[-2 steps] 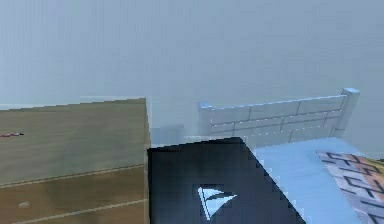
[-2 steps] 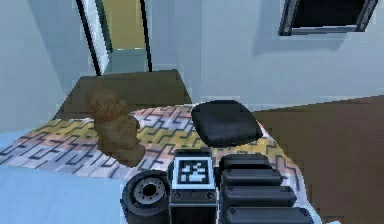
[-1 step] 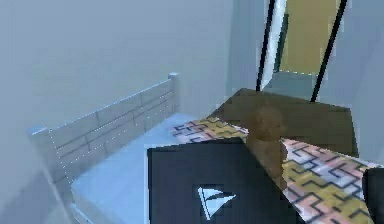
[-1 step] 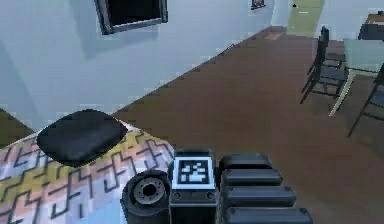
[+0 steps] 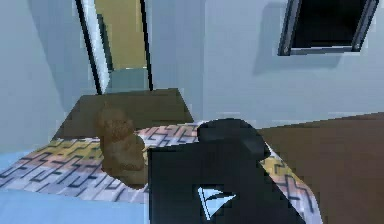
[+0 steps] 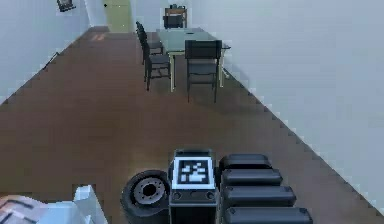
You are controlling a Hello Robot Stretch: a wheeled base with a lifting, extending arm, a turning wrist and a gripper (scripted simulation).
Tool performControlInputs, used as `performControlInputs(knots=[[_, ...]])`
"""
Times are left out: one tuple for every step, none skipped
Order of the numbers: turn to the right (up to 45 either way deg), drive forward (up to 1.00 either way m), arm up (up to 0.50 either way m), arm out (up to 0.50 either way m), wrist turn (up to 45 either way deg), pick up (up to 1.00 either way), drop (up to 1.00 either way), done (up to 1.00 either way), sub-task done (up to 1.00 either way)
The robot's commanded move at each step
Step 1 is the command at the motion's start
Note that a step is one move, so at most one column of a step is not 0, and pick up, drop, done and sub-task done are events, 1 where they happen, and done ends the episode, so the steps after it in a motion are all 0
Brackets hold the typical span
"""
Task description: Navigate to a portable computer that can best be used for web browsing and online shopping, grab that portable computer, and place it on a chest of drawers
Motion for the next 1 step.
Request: performControlInputs(knots=[[45.0, 0.00, 0.00, 0.00, 0.0, 0.00, 0.00, 0.00, 0.00]])
